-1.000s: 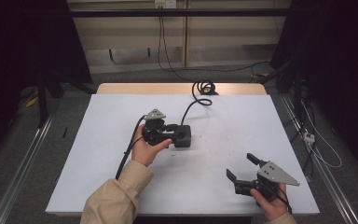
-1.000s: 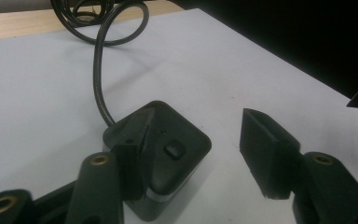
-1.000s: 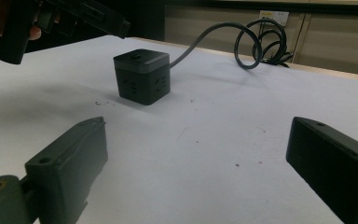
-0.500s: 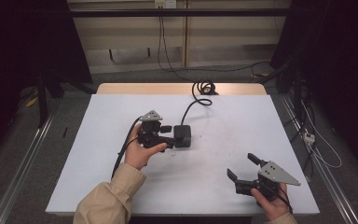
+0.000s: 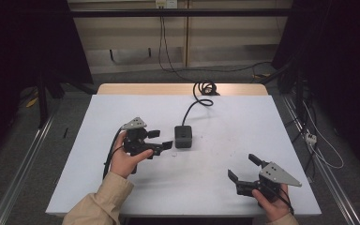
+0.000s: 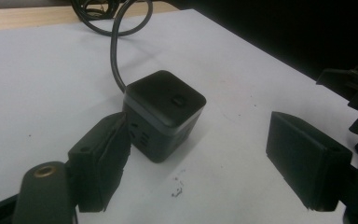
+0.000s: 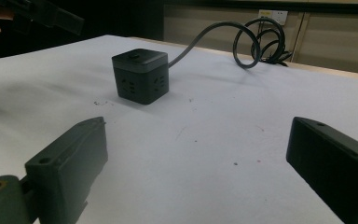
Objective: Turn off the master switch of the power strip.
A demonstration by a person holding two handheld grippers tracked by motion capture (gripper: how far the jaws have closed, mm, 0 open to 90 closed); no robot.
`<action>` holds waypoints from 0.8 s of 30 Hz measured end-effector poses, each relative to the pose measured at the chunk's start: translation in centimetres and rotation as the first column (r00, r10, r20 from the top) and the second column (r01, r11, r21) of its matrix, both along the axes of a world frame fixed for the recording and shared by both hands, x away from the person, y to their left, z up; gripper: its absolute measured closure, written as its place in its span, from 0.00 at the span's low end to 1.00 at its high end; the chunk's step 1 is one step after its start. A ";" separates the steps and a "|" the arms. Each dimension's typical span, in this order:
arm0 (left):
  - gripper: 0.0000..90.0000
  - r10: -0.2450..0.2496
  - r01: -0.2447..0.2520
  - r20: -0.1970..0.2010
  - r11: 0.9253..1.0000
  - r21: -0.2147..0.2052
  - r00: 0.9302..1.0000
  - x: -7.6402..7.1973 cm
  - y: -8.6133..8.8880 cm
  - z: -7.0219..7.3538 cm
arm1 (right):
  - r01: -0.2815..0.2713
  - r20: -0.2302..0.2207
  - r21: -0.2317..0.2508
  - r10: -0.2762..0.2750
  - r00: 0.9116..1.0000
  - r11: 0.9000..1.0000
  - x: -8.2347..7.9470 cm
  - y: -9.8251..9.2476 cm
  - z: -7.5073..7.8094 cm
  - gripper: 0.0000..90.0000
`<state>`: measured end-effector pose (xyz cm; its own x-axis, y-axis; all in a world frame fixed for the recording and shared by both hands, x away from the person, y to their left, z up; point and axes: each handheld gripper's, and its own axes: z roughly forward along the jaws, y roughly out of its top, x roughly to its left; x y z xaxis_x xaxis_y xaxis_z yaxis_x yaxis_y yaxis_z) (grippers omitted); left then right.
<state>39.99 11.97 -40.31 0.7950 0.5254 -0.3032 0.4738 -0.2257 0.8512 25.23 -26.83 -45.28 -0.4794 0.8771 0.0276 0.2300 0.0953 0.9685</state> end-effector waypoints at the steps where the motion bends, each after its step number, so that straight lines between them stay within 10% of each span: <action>1: 0.23 0.003 -0.003 0.002 1.000 0.001 1.000 -0.1 0.3 0.0 | 0.002 0.000 0.000 -0.002 1.000 1.000 0.0 0.0 0.0 0.06; 24: 0.21 0.024 -0.025 0.031 0.999 0.021 0.999 -2.1 4.9 -1.7 | -0.002 0.000 -0.006 0.002 1.000 1.000 0.0 0.1 0.0 0.06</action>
